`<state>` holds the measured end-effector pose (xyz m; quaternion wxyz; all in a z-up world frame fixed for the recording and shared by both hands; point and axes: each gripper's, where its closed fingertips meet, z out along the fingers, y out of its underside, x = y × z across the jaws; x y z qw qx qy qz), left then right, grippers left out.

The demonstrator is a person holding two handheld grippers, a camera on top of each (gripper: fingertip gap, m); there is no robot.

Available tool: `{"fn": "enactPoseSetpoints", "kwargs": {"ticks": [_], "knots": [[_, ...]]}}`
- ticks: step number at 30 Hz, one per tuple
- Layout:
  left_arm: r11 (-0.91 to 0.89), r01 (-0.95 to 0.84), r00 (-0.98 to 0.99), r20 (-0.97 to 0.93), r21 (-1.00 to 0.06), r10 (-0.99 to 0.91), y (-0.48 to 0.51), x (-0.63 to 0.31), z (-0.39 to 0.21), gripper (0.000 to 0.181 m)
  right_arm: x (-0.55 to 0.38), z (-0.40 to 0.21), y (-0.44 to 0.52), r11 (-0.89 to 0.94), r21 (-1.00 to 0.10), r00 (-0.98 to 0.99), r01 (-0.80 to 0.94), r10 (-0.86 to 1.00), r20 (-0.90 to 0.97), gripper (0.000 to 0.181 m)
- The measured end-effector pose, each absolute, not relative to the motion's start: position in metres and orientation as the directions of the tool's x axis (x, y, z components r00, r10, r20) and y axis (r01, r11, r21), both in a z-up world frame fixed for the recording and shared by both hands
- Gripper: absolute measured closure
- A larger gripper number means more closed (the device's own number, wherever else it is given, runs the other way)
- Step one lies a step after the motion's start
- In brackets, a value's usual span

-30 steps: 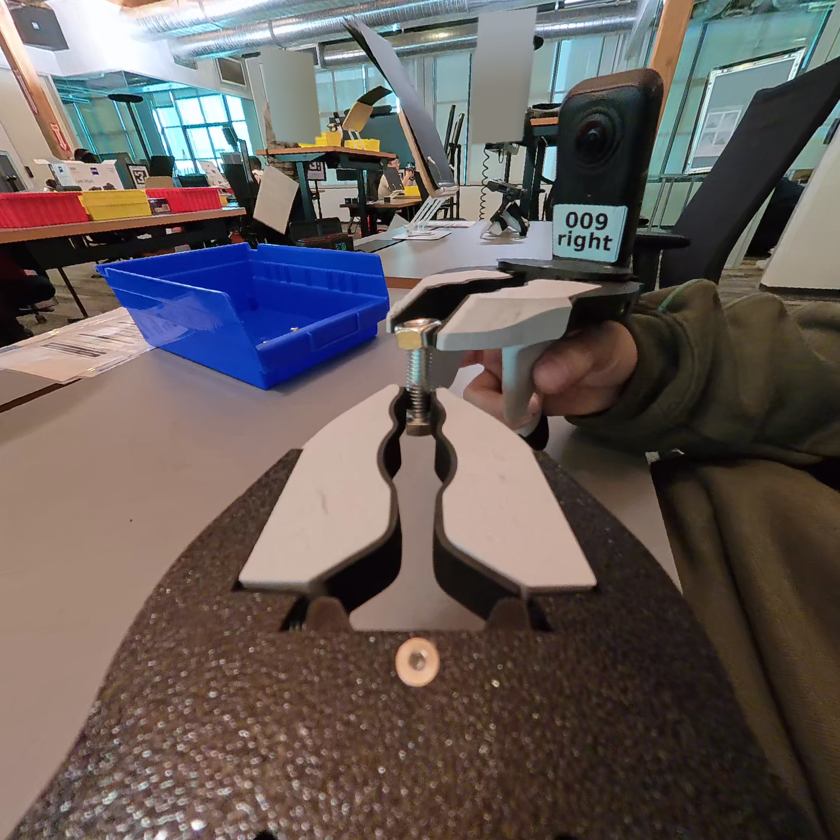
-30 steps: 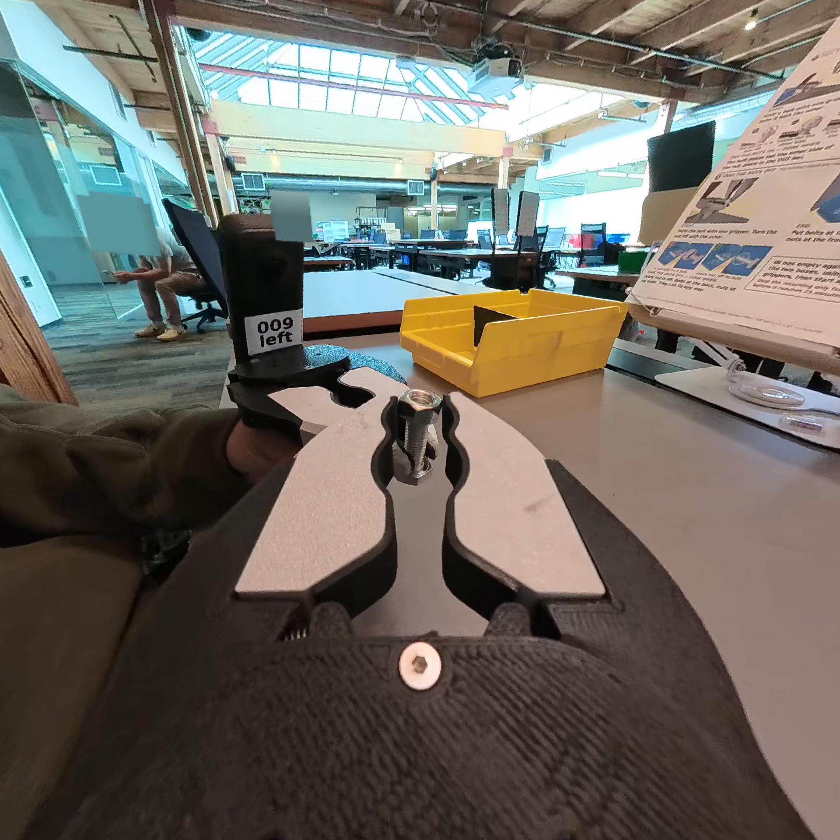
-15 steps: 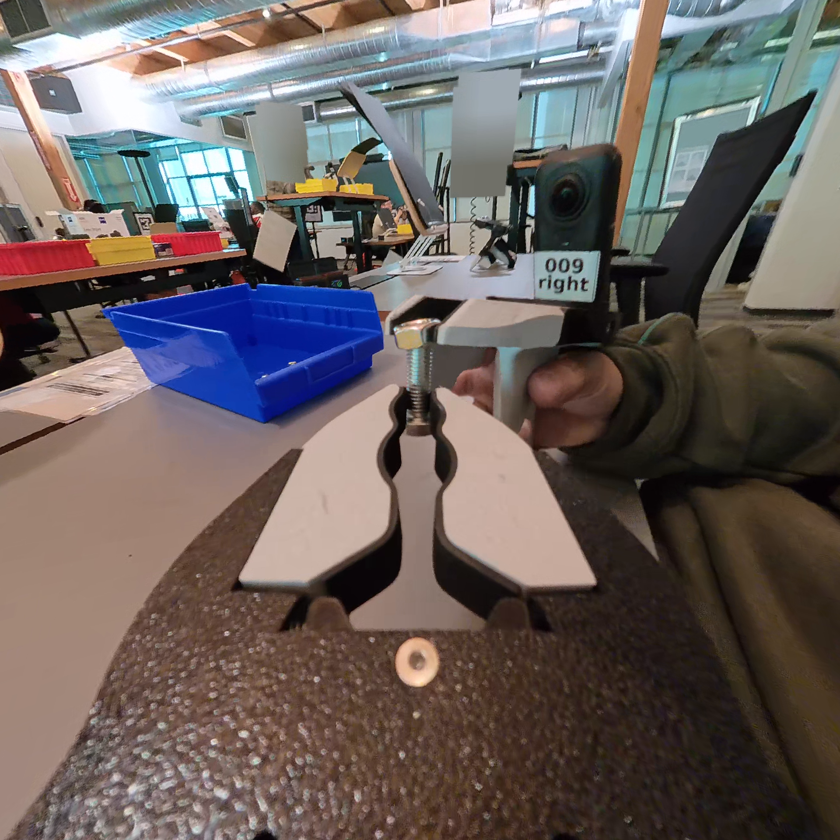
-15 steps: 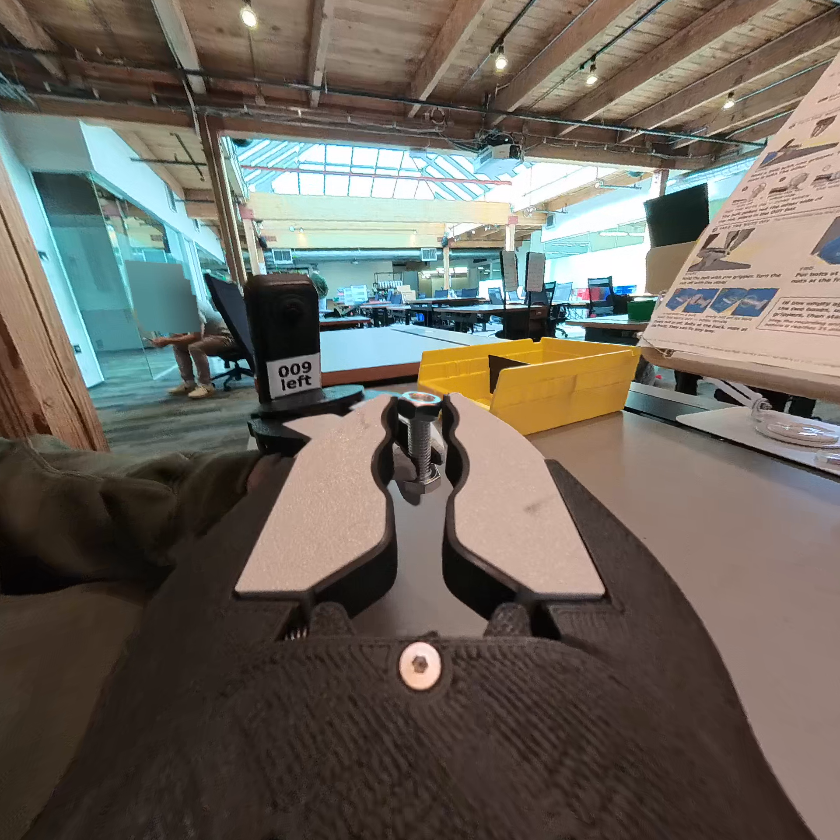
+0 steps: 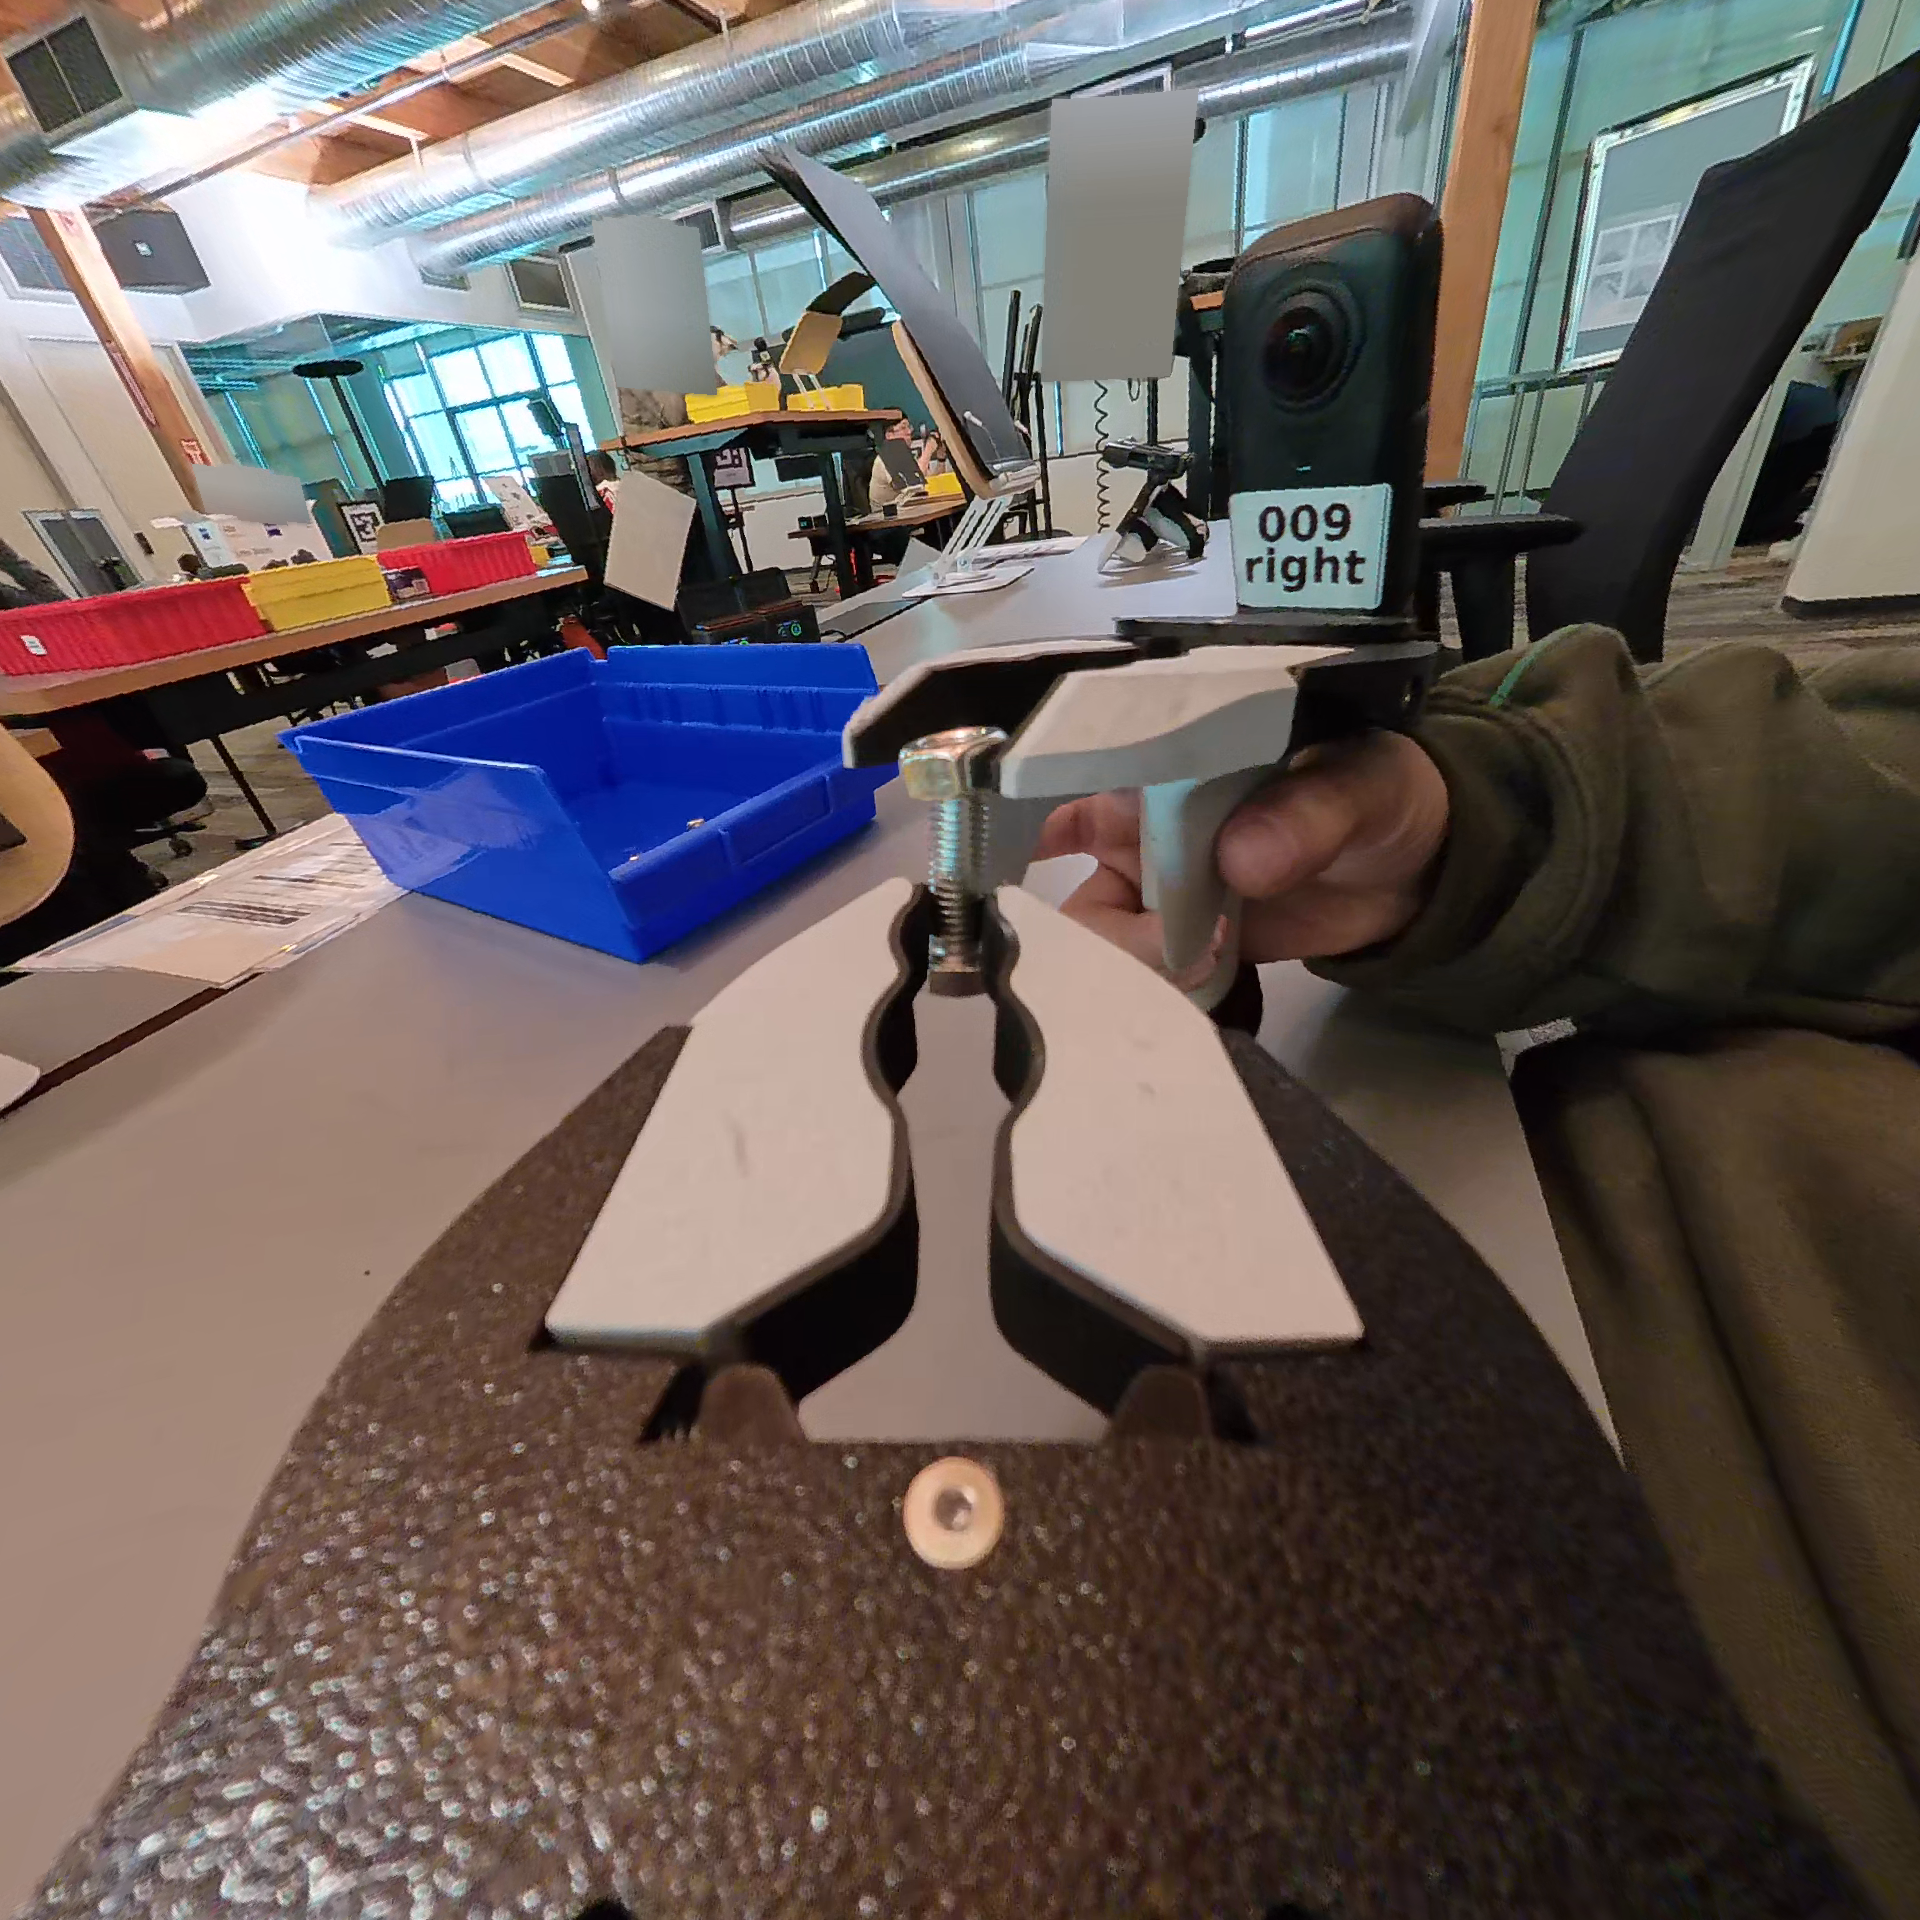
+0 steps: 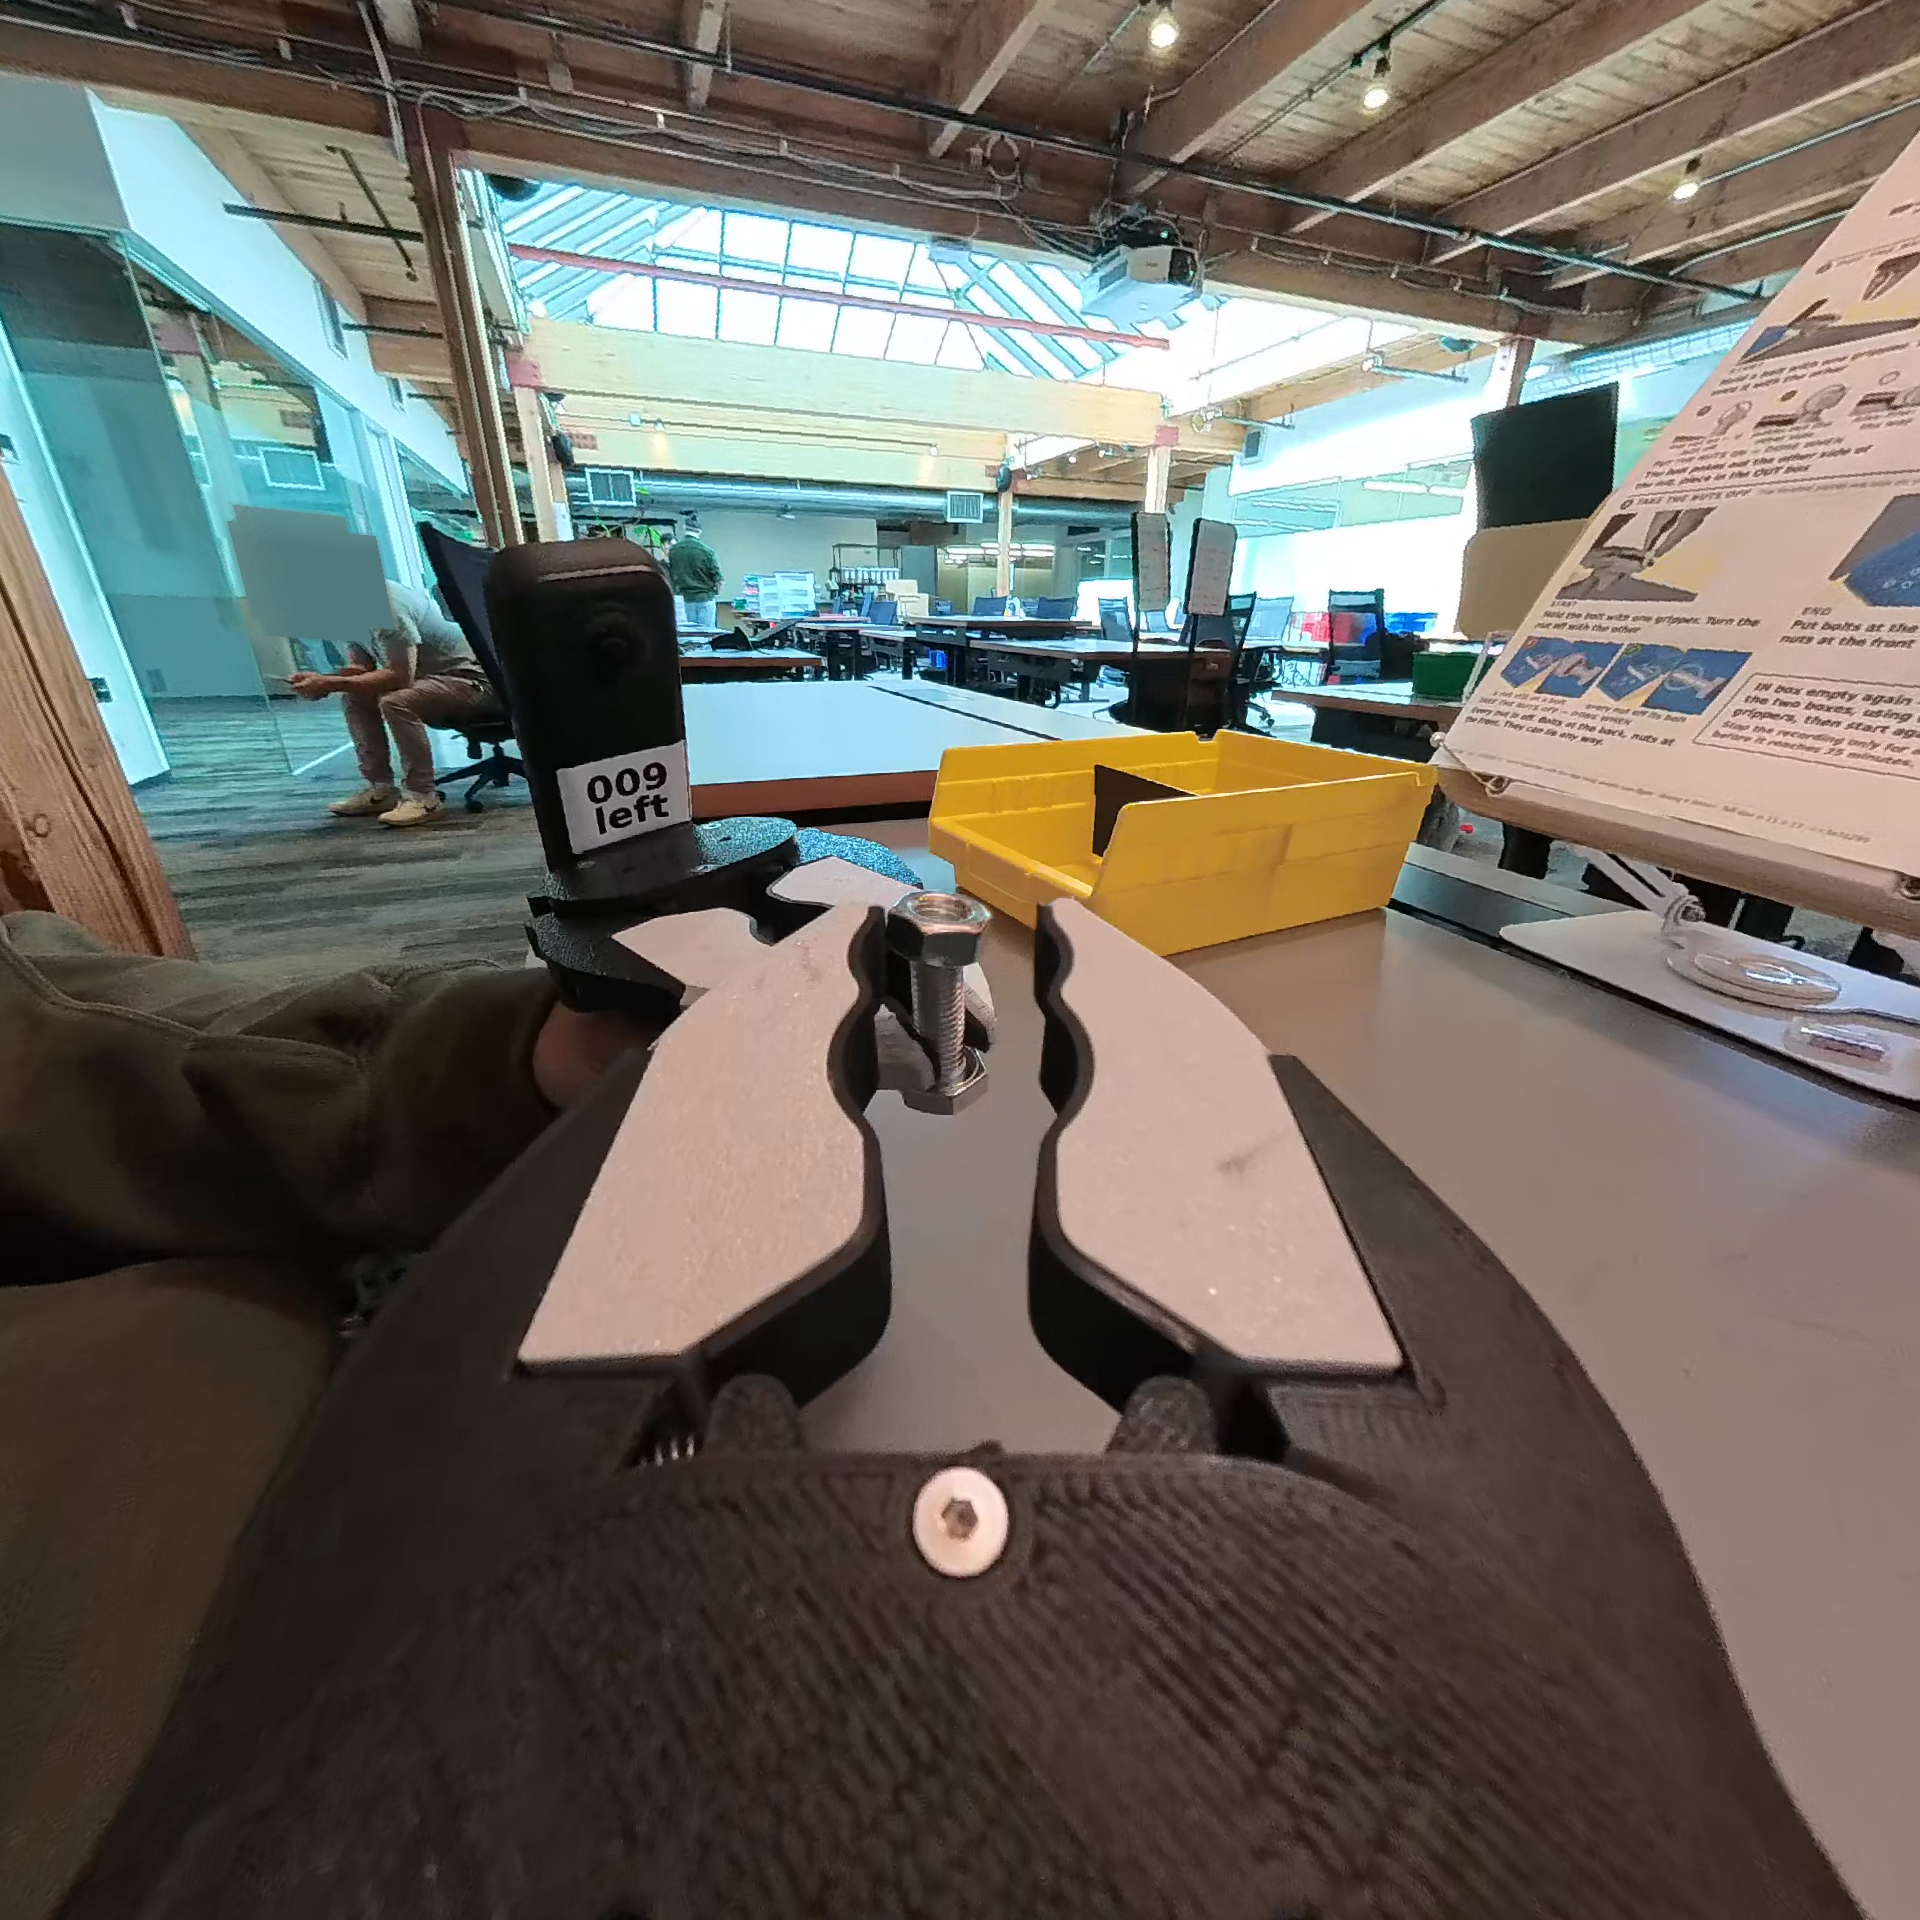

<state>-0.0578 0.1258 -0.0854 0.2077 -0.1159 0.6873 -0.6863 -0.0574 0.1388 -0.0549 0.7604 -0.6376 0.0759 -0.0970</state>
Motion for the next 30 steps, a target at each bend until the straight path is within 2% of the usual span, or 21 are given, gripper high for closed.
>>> {"fn": "enactPoseSetpoints", "kwargs": {"ticks": [8,11,25,30], "knots": [[0.007,0.099,-0.89,-0.091,-0.995,-0.446,0.129,-0.056,-0.085,0.172,-0.061,-0.061,0.139,0.108,-0.994,0.983,-0.008,-0.183,-0.027,0.126],[0.02,0.09,-0.889,-0.09,-0.996,-0.449,0.128,-0.055,-0.088,0.172,-0.063,-0.054,0.142,0.133,-0.991,0.981,-0.021,-0.189,-0.046,0.127],[0.029,0.05,-0.875,-0.058,-0.998,-0.482,0.131,-0.049,-0.092,0.172,-0.062,-0.063,0.15,0.042,-0.999,0.97,0.022,-0.245,0.011,0.136],[0.046,0.037,-0.879,-0.054,-0.998,-0.474,0.129,-0.049,-0.096,0.172,-0.055,-0.062,0.147,0.056,-0.998,0.958,0.029,-0.288,0.012,0.153]]}}
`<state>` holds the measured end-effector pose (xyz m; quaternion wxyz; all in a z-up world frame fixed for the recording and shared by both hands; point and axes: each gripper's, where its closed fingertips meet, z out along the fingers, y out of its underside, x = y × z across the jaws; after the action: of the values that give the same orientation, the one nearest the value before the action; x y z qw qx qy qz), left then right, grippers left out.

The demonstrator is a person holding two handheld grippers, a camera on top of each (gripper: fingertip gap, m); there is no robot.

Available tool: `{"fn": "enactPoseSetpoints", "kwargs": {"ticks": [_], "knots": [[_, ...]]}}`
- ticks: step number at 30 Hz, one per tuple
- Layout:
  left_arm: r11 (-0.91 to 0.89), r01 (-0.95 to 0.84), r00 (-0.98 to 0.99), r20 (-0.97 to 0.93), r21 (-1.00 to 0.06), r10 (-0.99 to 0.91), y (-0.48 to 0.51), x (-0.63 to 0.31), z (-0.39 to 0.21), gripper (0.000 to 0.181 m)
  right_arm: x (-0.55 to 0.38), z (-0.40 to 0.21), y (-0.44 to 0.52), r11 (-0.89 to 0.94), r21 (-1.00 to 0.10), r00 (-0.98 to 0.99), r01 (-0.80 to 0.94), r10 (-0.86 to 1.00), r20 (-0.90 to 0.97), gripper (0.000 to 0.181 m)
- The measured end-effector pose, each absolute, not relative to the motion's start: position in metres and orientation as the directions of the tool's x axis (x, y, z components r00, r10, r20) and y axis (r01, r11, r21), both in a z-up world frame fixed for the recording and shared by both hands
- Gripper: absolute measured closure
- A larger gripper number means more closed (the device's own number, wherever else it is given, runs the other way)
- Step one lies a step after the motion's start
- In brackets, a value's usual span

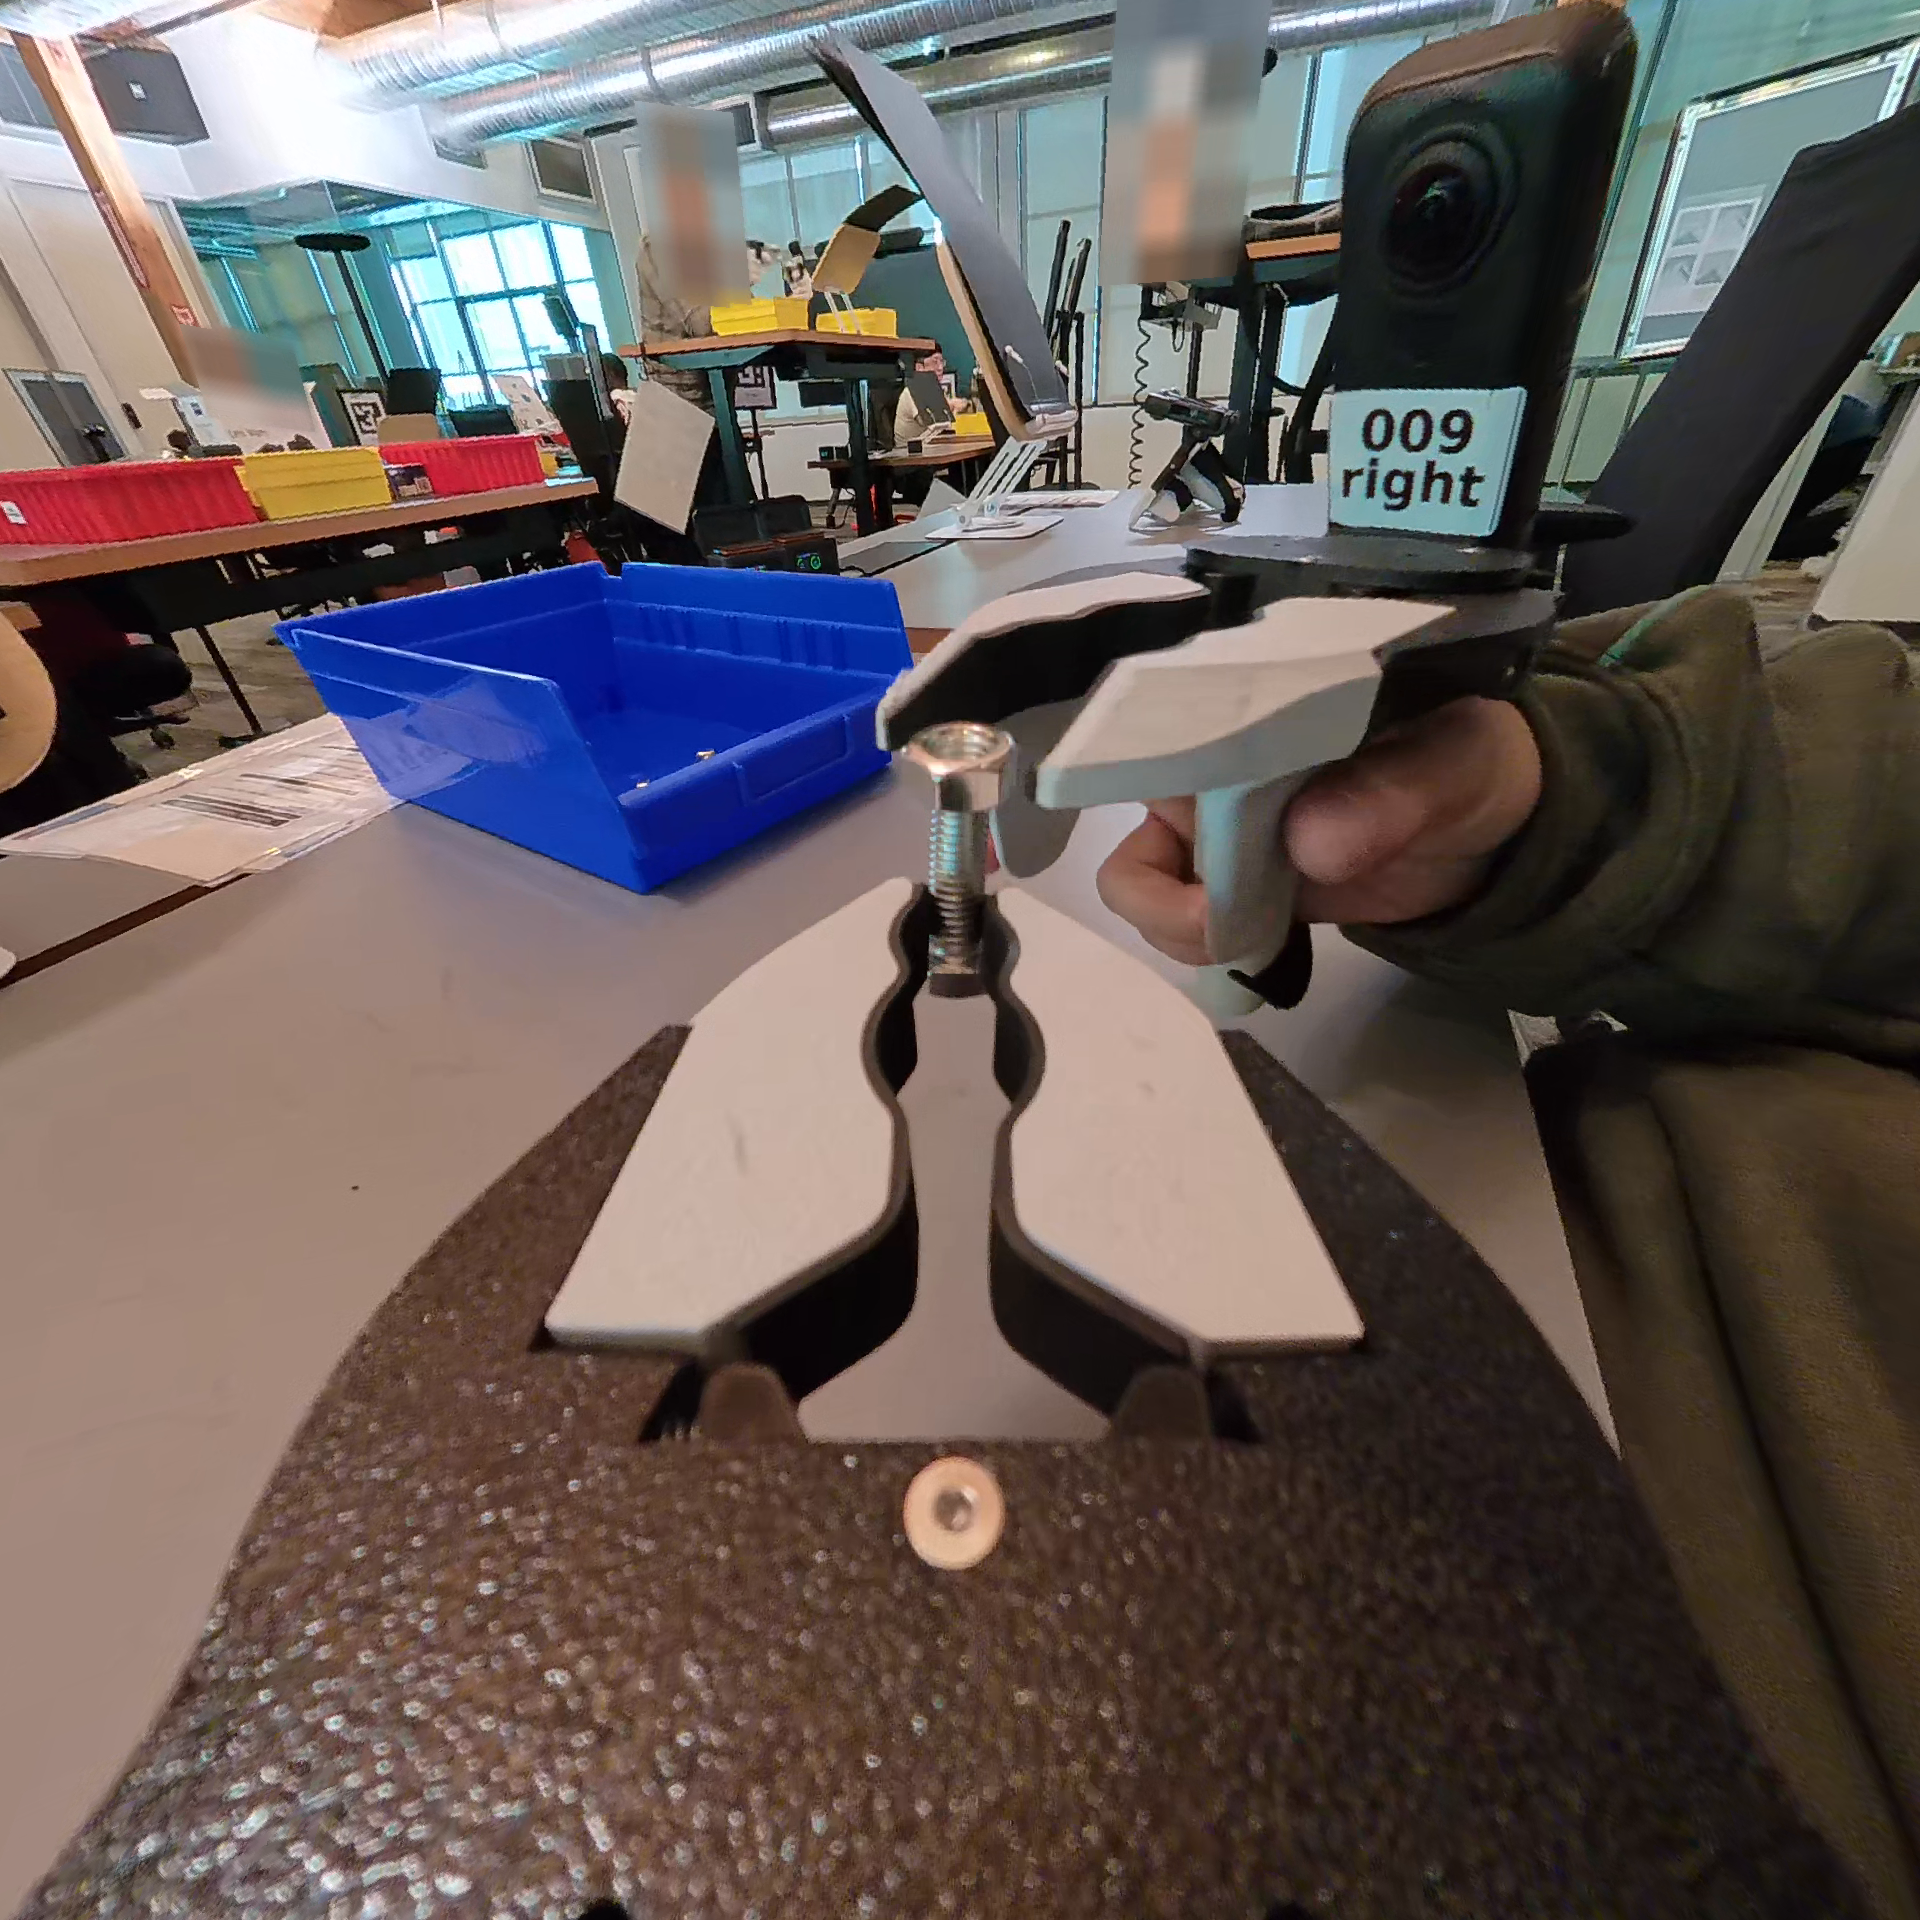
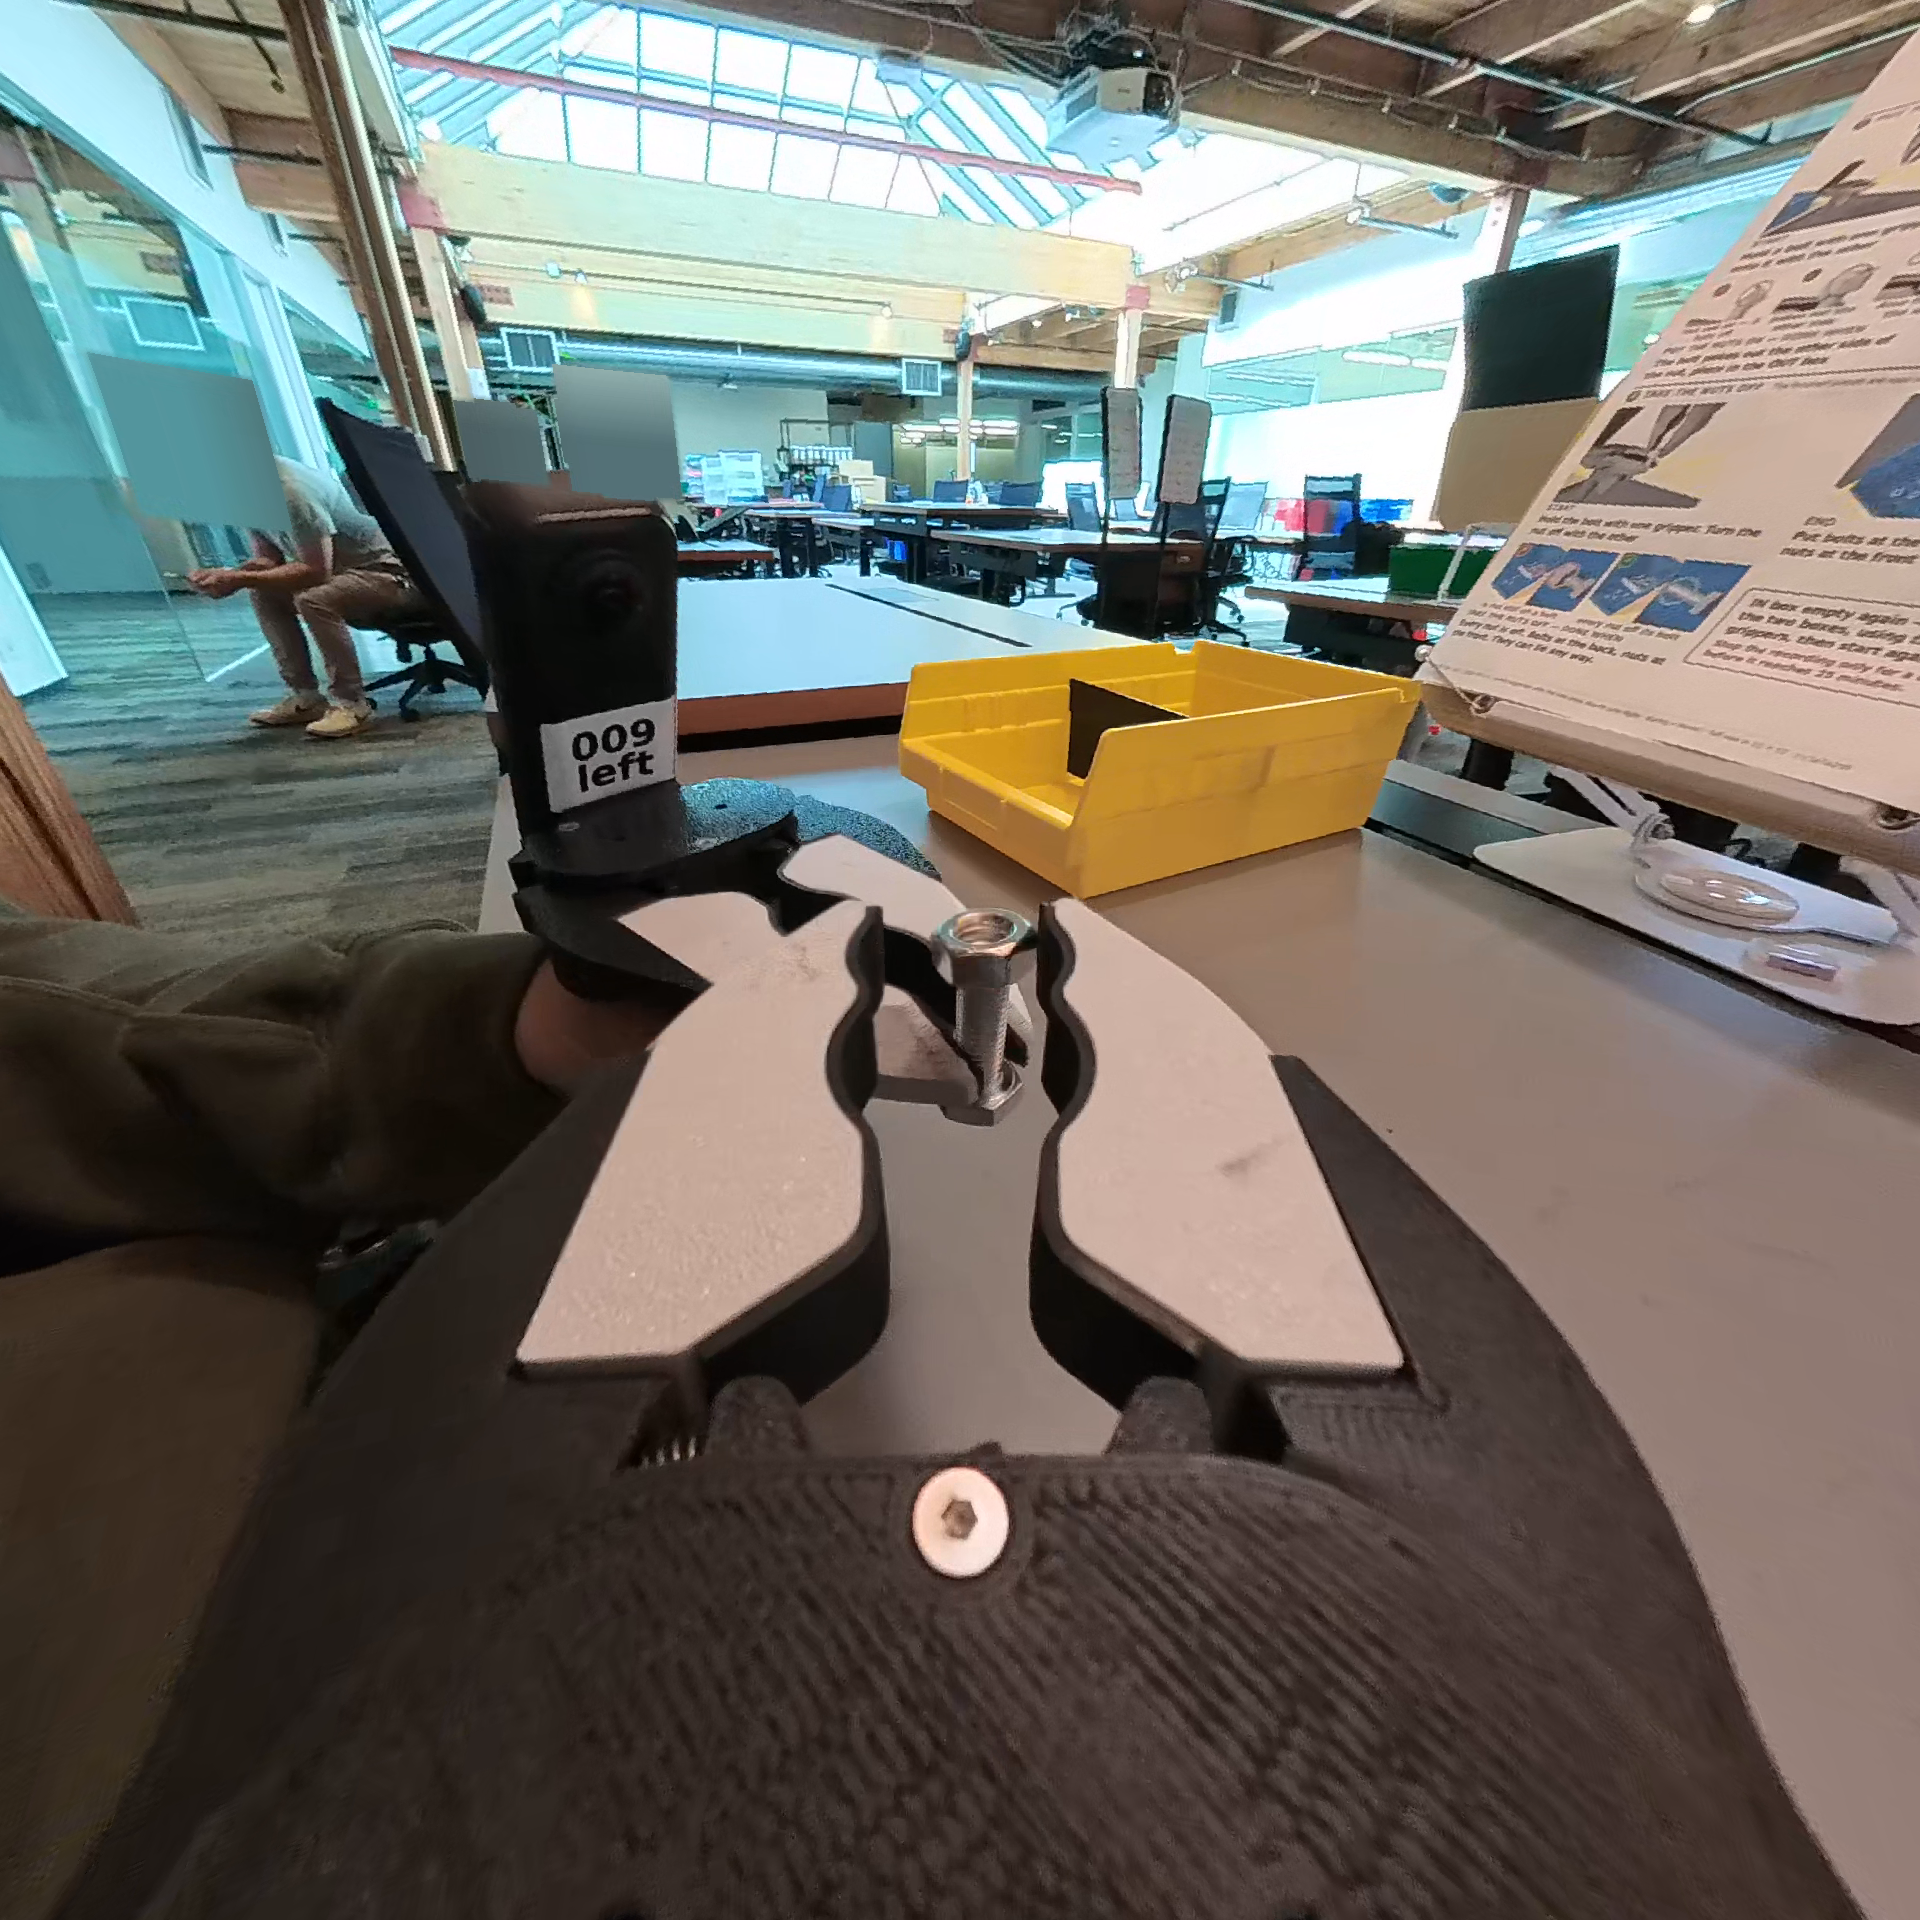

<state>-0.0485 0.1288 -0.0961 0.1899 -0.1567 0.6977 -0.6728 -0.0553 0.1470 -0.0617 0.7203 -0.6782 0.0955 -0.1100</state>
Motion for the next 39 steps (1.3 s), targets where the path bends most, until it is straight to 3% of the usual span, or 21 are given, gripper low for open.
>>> {"fn": "enactPoseSetpoints", "kwargs": {"ticks": [9,20,29,39], "knots": [[0.038,0.04,-0.876,-0.053,-0.998,-0.48,0.128,-0.049,-0.095,0.173,-0.05,-0.064,0.143,0.041,-0.999,0.95,0.021,-0.313,0.007,0.162],[-0.081,0.032,-0.879,0.011,-0.996,-0.477,0.129,-0.05,-0.083,0.172,-0.051,-0.05,0.146,0.24,-0.968,0.94,-0.067,-0.312,-0.142,0.162],[0.006,0.048,-0.871,-0.045,-0.999,-0.489,0.129,-0.048,-0.093,0.172,-0.05,-0.06,0.145,0.071,-0.998,0.945,0.0,-0.328,-0.023,0.162],[0.072,0.08,-0.879,-0.105,-0.994,-0.465,0.126,-0.051,-0.1,0.172,-0.053,-0.067,0.139,0.039,-0.969,0.949,-0.243,-0.196,-0.246,0.163]]}}
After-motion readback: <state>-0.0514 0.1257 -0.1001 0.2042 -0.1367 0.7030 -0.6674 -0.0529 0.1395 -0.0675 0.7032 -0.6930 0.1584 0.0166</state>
